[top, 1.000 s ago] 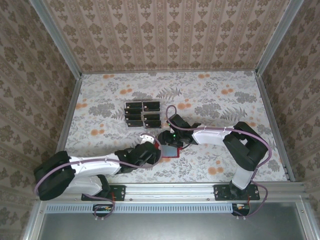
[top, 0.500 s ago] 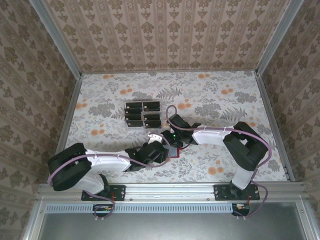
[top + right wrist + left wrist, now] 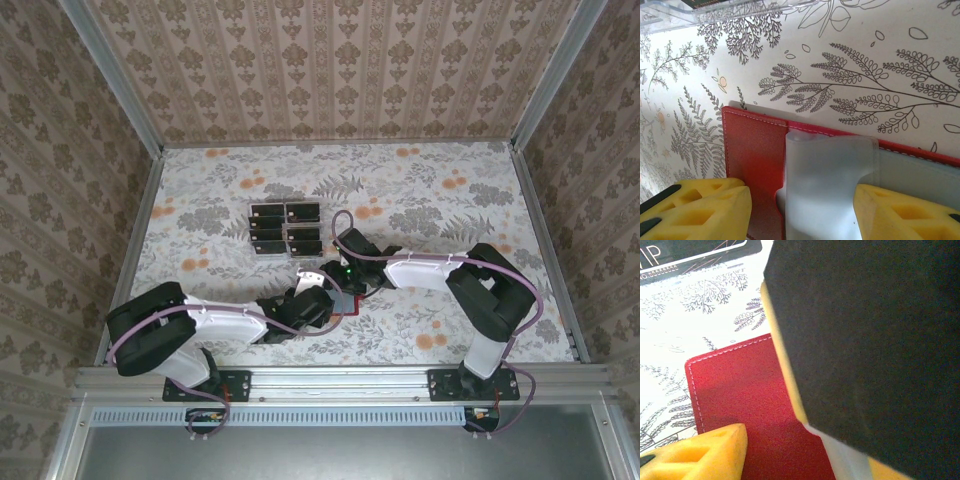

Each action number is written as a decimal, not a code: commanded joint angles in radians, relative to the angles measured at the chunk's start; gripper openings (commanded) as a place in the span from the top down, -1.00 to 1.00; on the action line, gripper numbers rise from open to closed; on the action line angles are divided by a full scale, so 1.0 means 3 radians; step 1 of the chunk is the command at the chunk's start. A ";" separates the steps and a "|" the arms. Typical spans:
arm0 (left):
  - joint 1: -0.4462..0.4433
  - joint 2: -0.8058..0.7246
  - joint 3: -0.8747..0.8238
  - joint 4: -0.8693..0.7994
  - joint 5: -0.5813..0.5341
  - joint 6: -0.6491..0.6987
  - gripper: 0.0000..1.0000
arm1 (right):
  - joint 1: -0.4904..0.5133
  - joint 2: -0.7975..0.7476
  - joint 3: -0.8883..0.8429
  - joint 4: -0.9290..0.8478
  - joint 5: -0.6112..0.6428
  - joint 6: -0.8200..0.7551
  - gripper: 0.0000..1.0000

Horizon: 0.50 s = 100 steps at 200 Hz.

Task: Put the credit cards into the card holder
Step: Flip over the card slot on the card holder.

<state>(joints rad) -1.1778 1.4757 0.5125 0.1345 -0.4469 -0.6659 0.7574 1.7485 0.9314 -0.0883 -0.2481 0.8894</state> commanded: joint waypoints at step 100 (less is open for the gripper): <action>-0.0052 0.0070 -0.0071 0.0012 -0.0089 -0.0115 -0.27 | -0.0125 -0.0375 -0.0023 -0.0434 0.0091 -0.0067 -0.20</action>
<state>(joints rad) -1.1843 1.4803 0.5087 0.1440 -0.4583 -0.6815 0.7227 1.6592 0.9329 -0.1875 -0.2379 0.8822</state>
